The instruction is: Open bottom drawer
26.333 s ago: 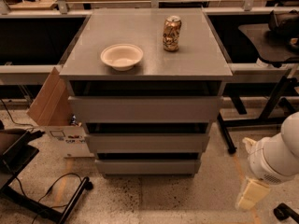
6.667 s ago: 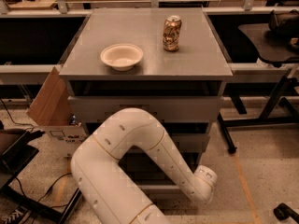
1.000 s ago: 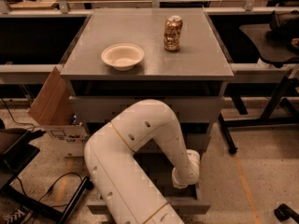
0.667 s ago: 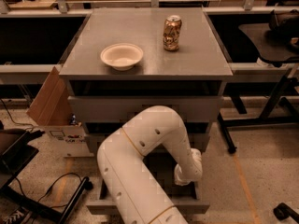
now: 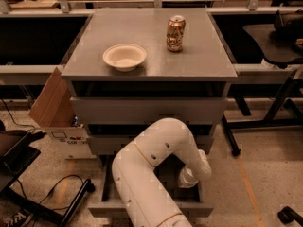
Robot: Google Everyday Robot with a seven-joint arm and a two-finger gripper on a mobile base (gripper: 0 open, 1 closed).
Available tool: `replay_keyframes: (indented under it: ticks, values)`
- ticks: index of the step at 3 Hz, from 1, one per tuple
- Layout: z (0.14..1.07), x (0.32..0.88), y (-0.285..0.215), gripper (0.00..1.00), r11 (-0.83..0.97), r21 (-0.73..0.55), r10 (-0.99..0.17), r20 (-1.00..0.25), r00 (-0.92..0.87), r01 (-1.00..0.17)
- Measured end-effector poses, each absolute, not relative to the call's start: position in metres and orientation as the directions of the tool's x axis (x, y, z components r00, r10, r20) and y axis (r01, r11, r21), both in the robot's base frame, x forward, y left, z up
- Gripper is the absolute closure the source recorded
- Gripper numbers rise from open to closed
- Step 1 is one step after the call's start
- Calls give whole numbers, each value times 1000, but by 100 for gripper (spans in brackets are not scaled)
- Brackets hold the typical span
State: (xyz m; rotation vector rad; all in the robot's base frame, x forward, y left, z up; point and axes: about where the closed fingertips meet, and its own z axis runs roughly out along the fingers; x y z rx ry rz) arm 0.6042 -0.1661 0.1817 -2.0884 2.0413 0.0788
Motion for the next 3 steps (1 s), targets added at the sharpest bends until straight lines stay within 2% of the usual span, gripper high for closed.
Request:
replay_keyframes:
  ticks: [1,2,3]
  values:
    - [183,604,-168,100,-5,-122,-982,-187,28,-992]
    - [162,572,-172,100,37,-68,-973,-230,-20,-997]
    - [142,515,-185,100,132,23,-954,-268,-134,-991]
